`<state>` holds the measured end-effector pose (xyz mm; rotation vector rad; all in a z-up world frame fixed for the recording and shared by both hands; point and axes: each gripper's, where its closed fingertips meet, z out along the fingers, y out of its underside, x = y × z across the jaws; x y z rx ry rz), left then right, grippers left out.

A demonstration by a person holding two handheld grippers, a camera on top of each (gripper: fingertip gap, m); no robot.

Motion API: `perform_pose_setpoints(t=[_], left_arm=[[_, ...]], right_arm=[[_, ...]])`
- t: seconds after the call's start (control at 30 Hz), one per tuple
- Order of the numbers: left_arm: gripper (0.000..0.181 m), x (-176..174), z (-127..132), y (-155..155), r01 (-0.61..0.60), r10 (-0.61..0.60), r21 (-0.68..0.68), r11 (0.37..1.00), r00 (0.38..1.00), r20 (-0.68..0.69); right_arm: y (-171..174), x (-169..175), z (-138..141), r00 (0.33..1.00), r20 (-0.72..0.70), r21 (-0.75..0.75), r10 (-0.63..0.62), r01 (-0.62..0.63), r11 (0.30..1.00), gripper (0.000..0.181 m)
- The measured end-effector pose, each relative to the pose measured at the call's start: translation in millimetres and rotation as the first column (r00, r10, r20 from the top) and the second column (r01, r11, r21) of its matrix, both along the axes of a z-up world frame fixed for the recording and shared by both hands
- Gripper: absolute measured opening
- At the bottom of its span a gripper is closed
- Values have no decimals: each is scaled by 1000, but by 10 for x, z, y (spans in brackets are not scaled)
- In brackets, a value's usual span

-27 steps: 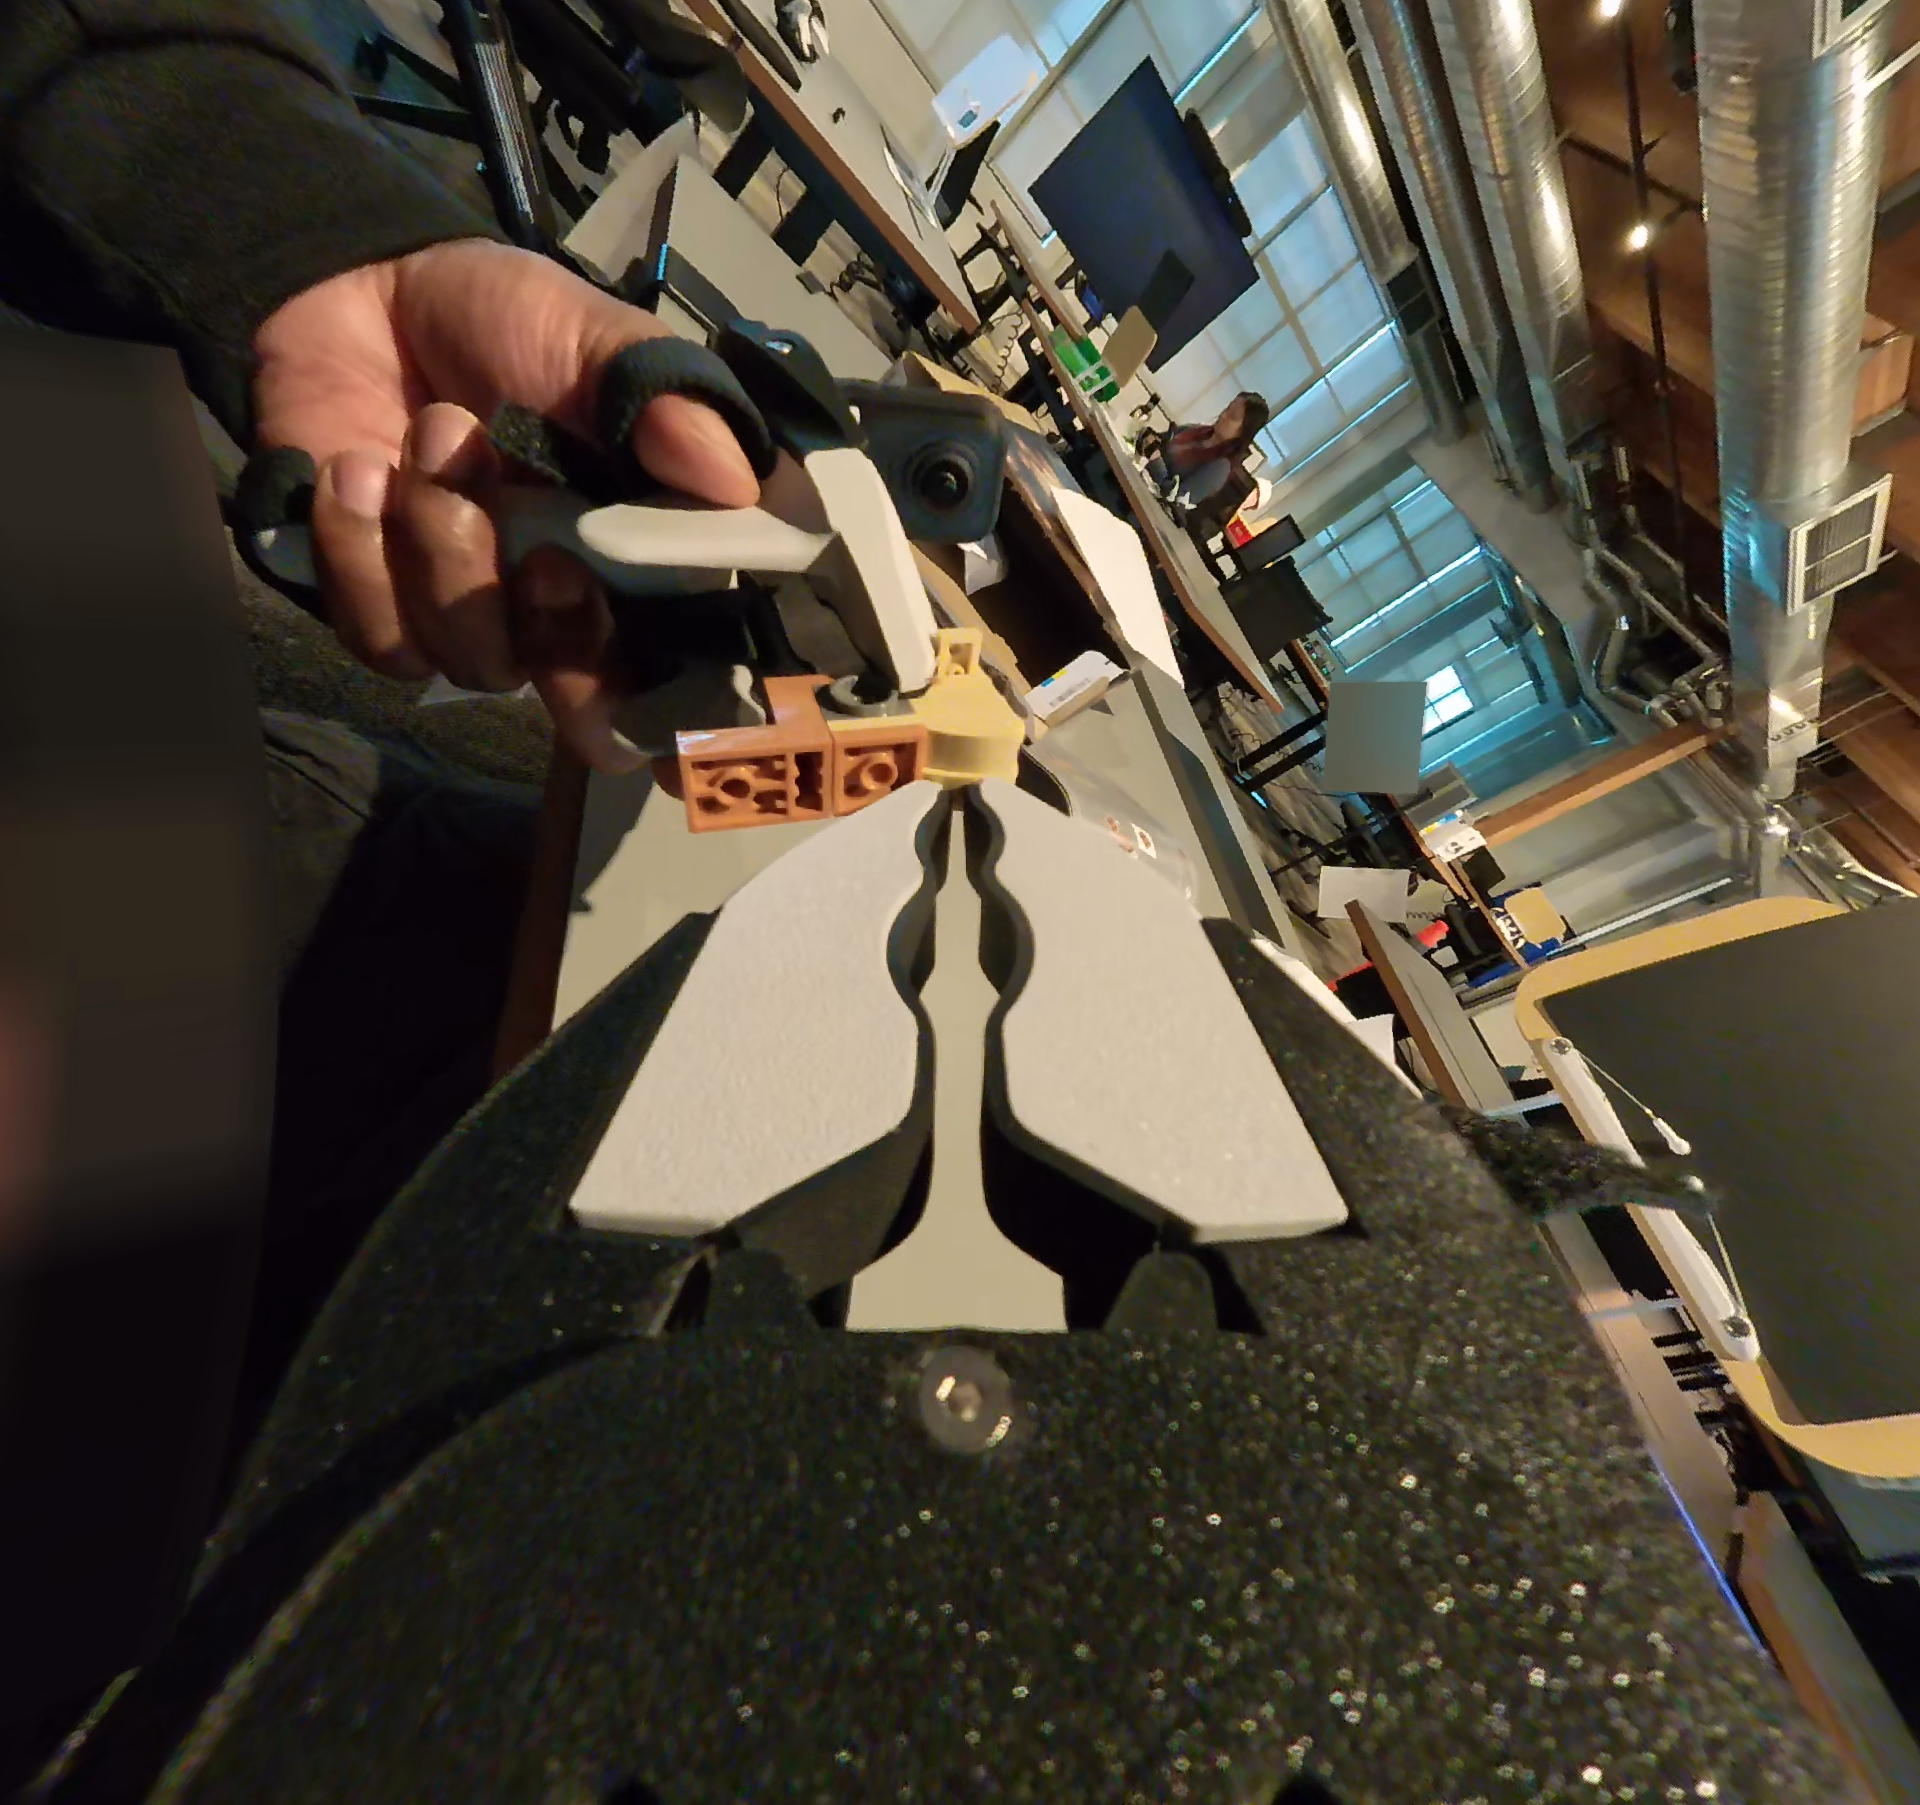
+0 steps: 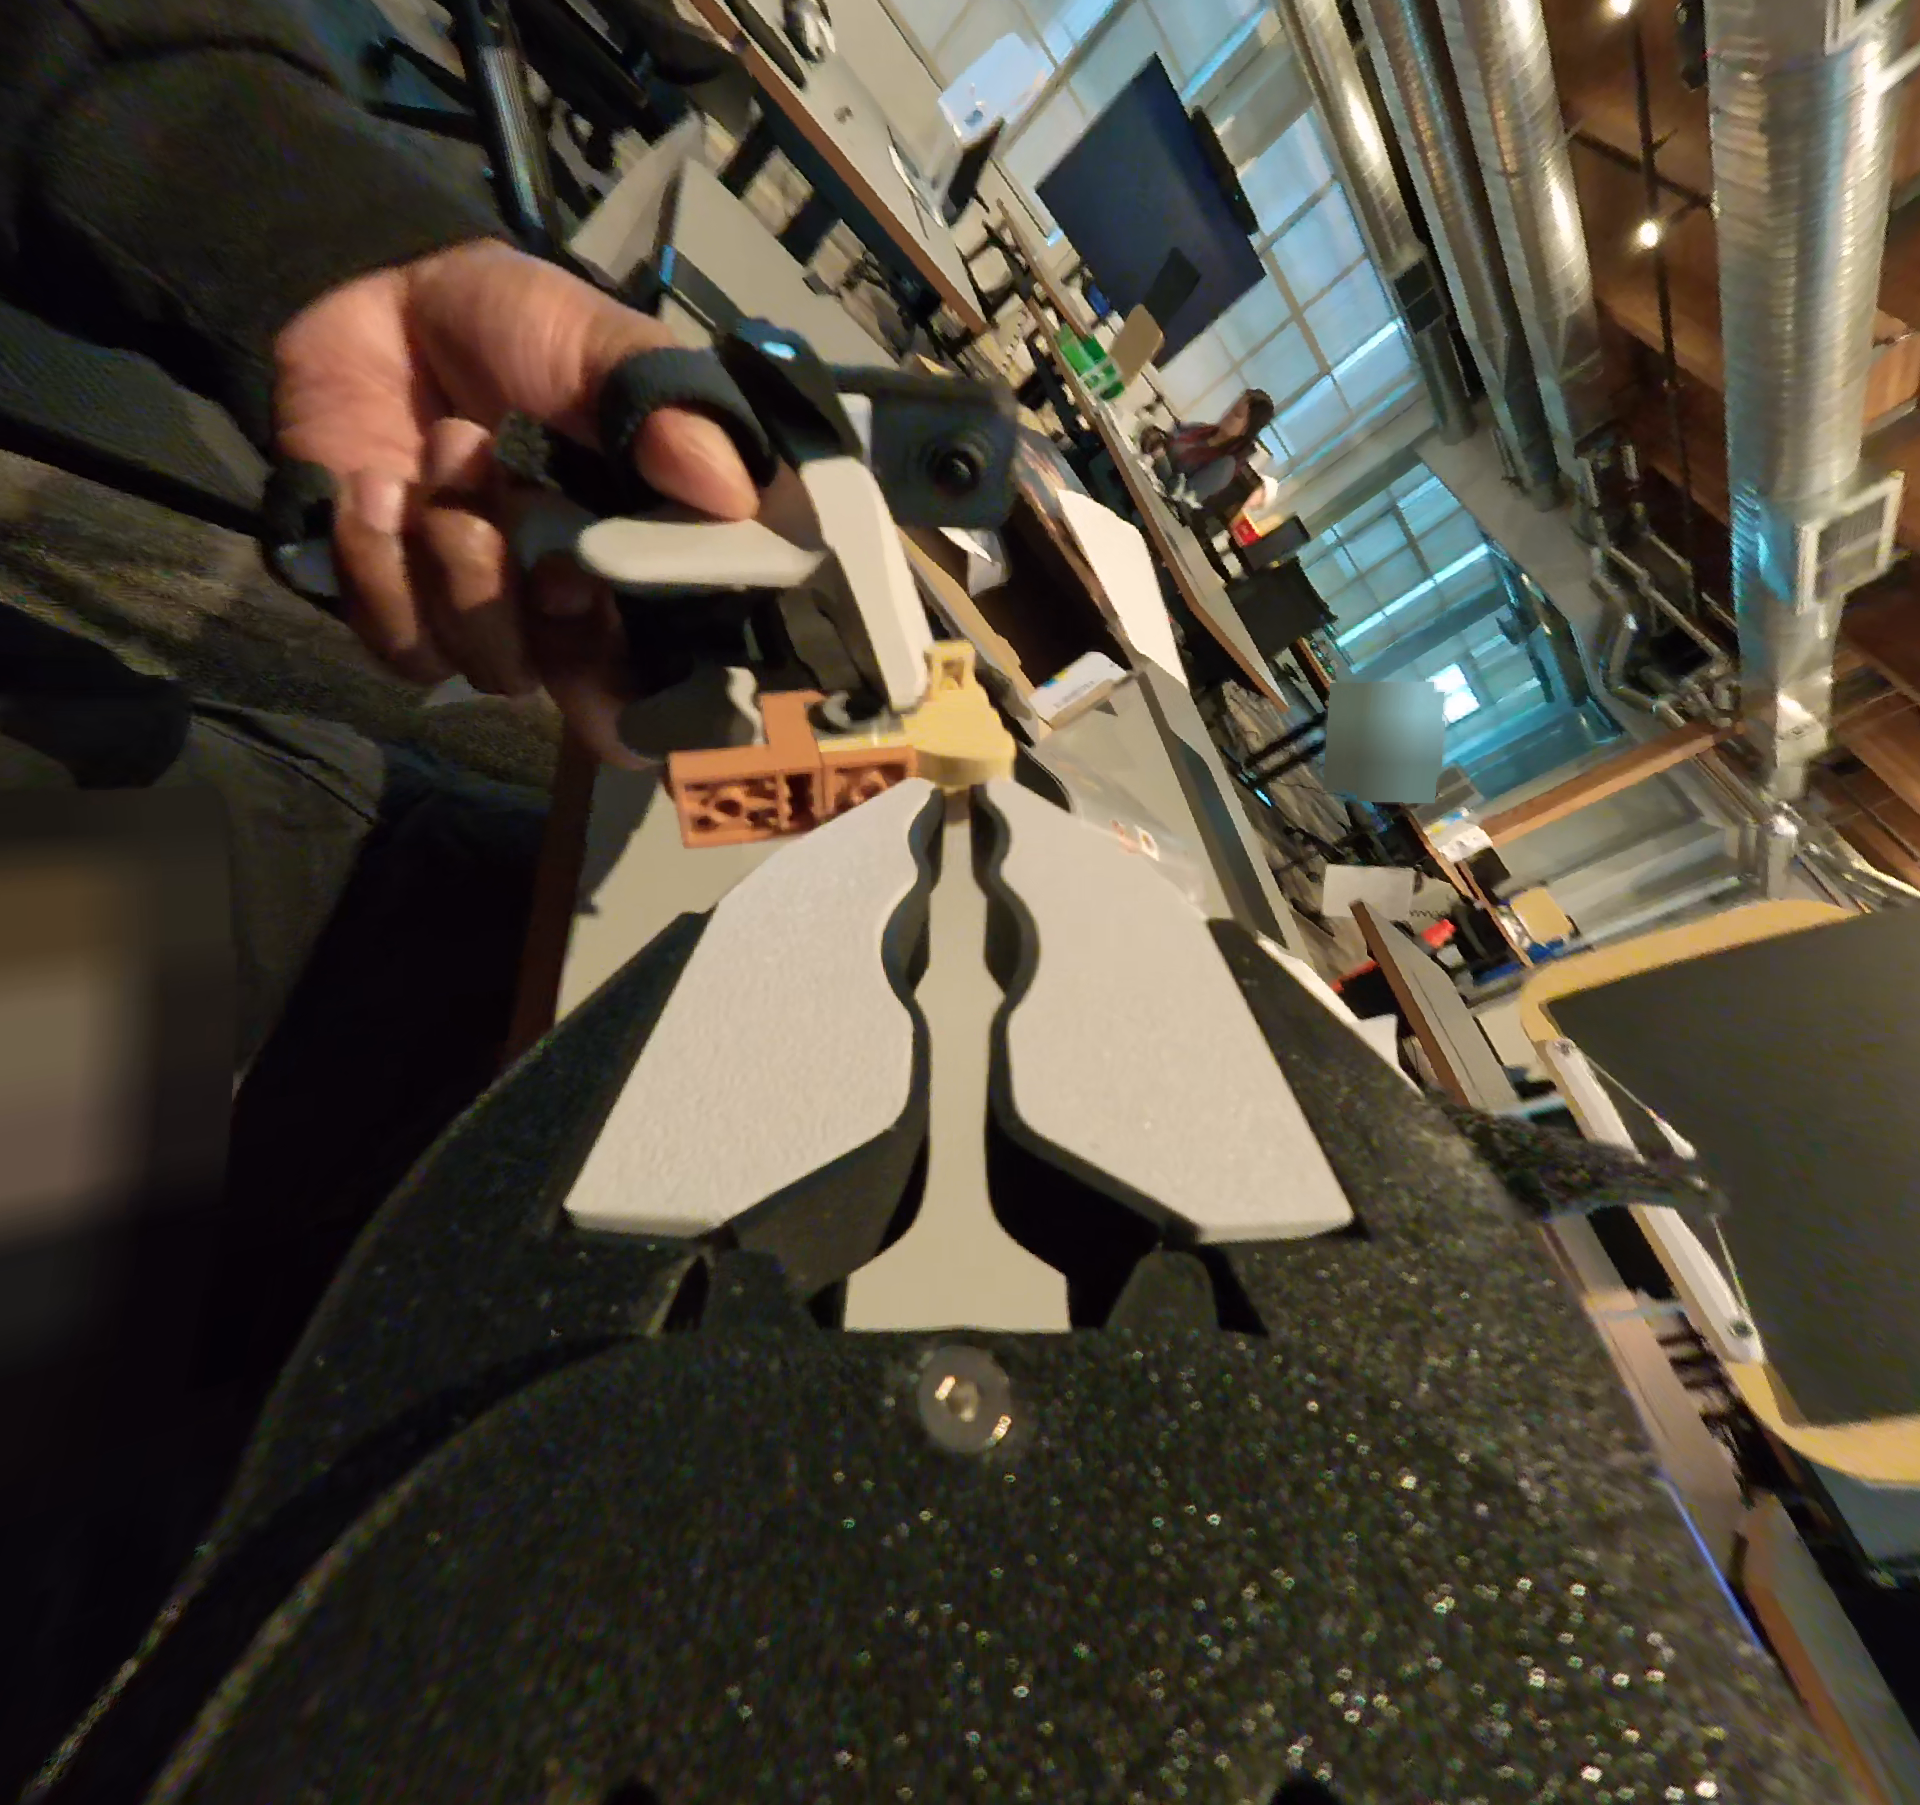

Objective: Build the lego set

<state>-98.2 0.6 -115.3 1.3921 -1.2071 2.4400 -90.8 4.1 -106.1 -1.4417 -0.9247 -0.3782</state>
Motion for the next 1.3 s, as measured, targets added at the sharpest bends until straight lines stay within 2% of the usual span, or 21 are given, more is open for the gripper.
perform_pose_setpoints(t=[0.03,0.1,0.47,0.8,0.83,0.9,0.93,0.97,1.03,1.1,1.17,1.3], left_arm=[[16,2,21,5,-1,1,-15,1000,1000,12],[16,12,52,39,-11,12,-48,999,1000,21],[16,-1,13,-16,11,-11,-13,1000,1000,-4],[17,-11,-15,-51,12,-12,-19,1000,1000,-21],[16,-16,-63,-91,28,-28,7,1000,999,-37],[16,-58,-202,-415,129,-122,123,984,991,-61],[16,-46,-218,-519,148,-140,121,982,987,-73],[16,-12,-194,-496,136,-131,77,988,989,-74],[16,46,-132,-261,44,-44,3,999,998,-44],[16,73,-101,-88,-18,16,-48,999,999,-31],[16,85,-69,-48,-20,18,-84,996,1000,-23],[16,85,-6,-63,-7,8,-141,990,1000,9]], right_arm=[[-1,21,13,1000,-4,5,-5,5,1000,4],[-4,44,21,1000,-9,4,-9,9,1000,4],[-4,45,-3,1000,6,-3,-13,13,1000,6],[-25,32,29,1000,-18,11,-8,9,1000,0],[-12,47,50,999,-26,16,-19,19,1000,0],[74,75,-9,997,24,10,-78,78,997,0],[85,127,-1,993,38,16,-113,112,994,1],[53,184,53,992,9,18,-128,127,992,4],[-37,329,174,987,-59,30,-147,149,988,5],[-91,415,181,983,-119,13,-140,142,990,6],[-101,367,99,982,-159,-16,-103,102,995,6],[-74,161,-64,989,-134,-47,-57,51,998,6]])
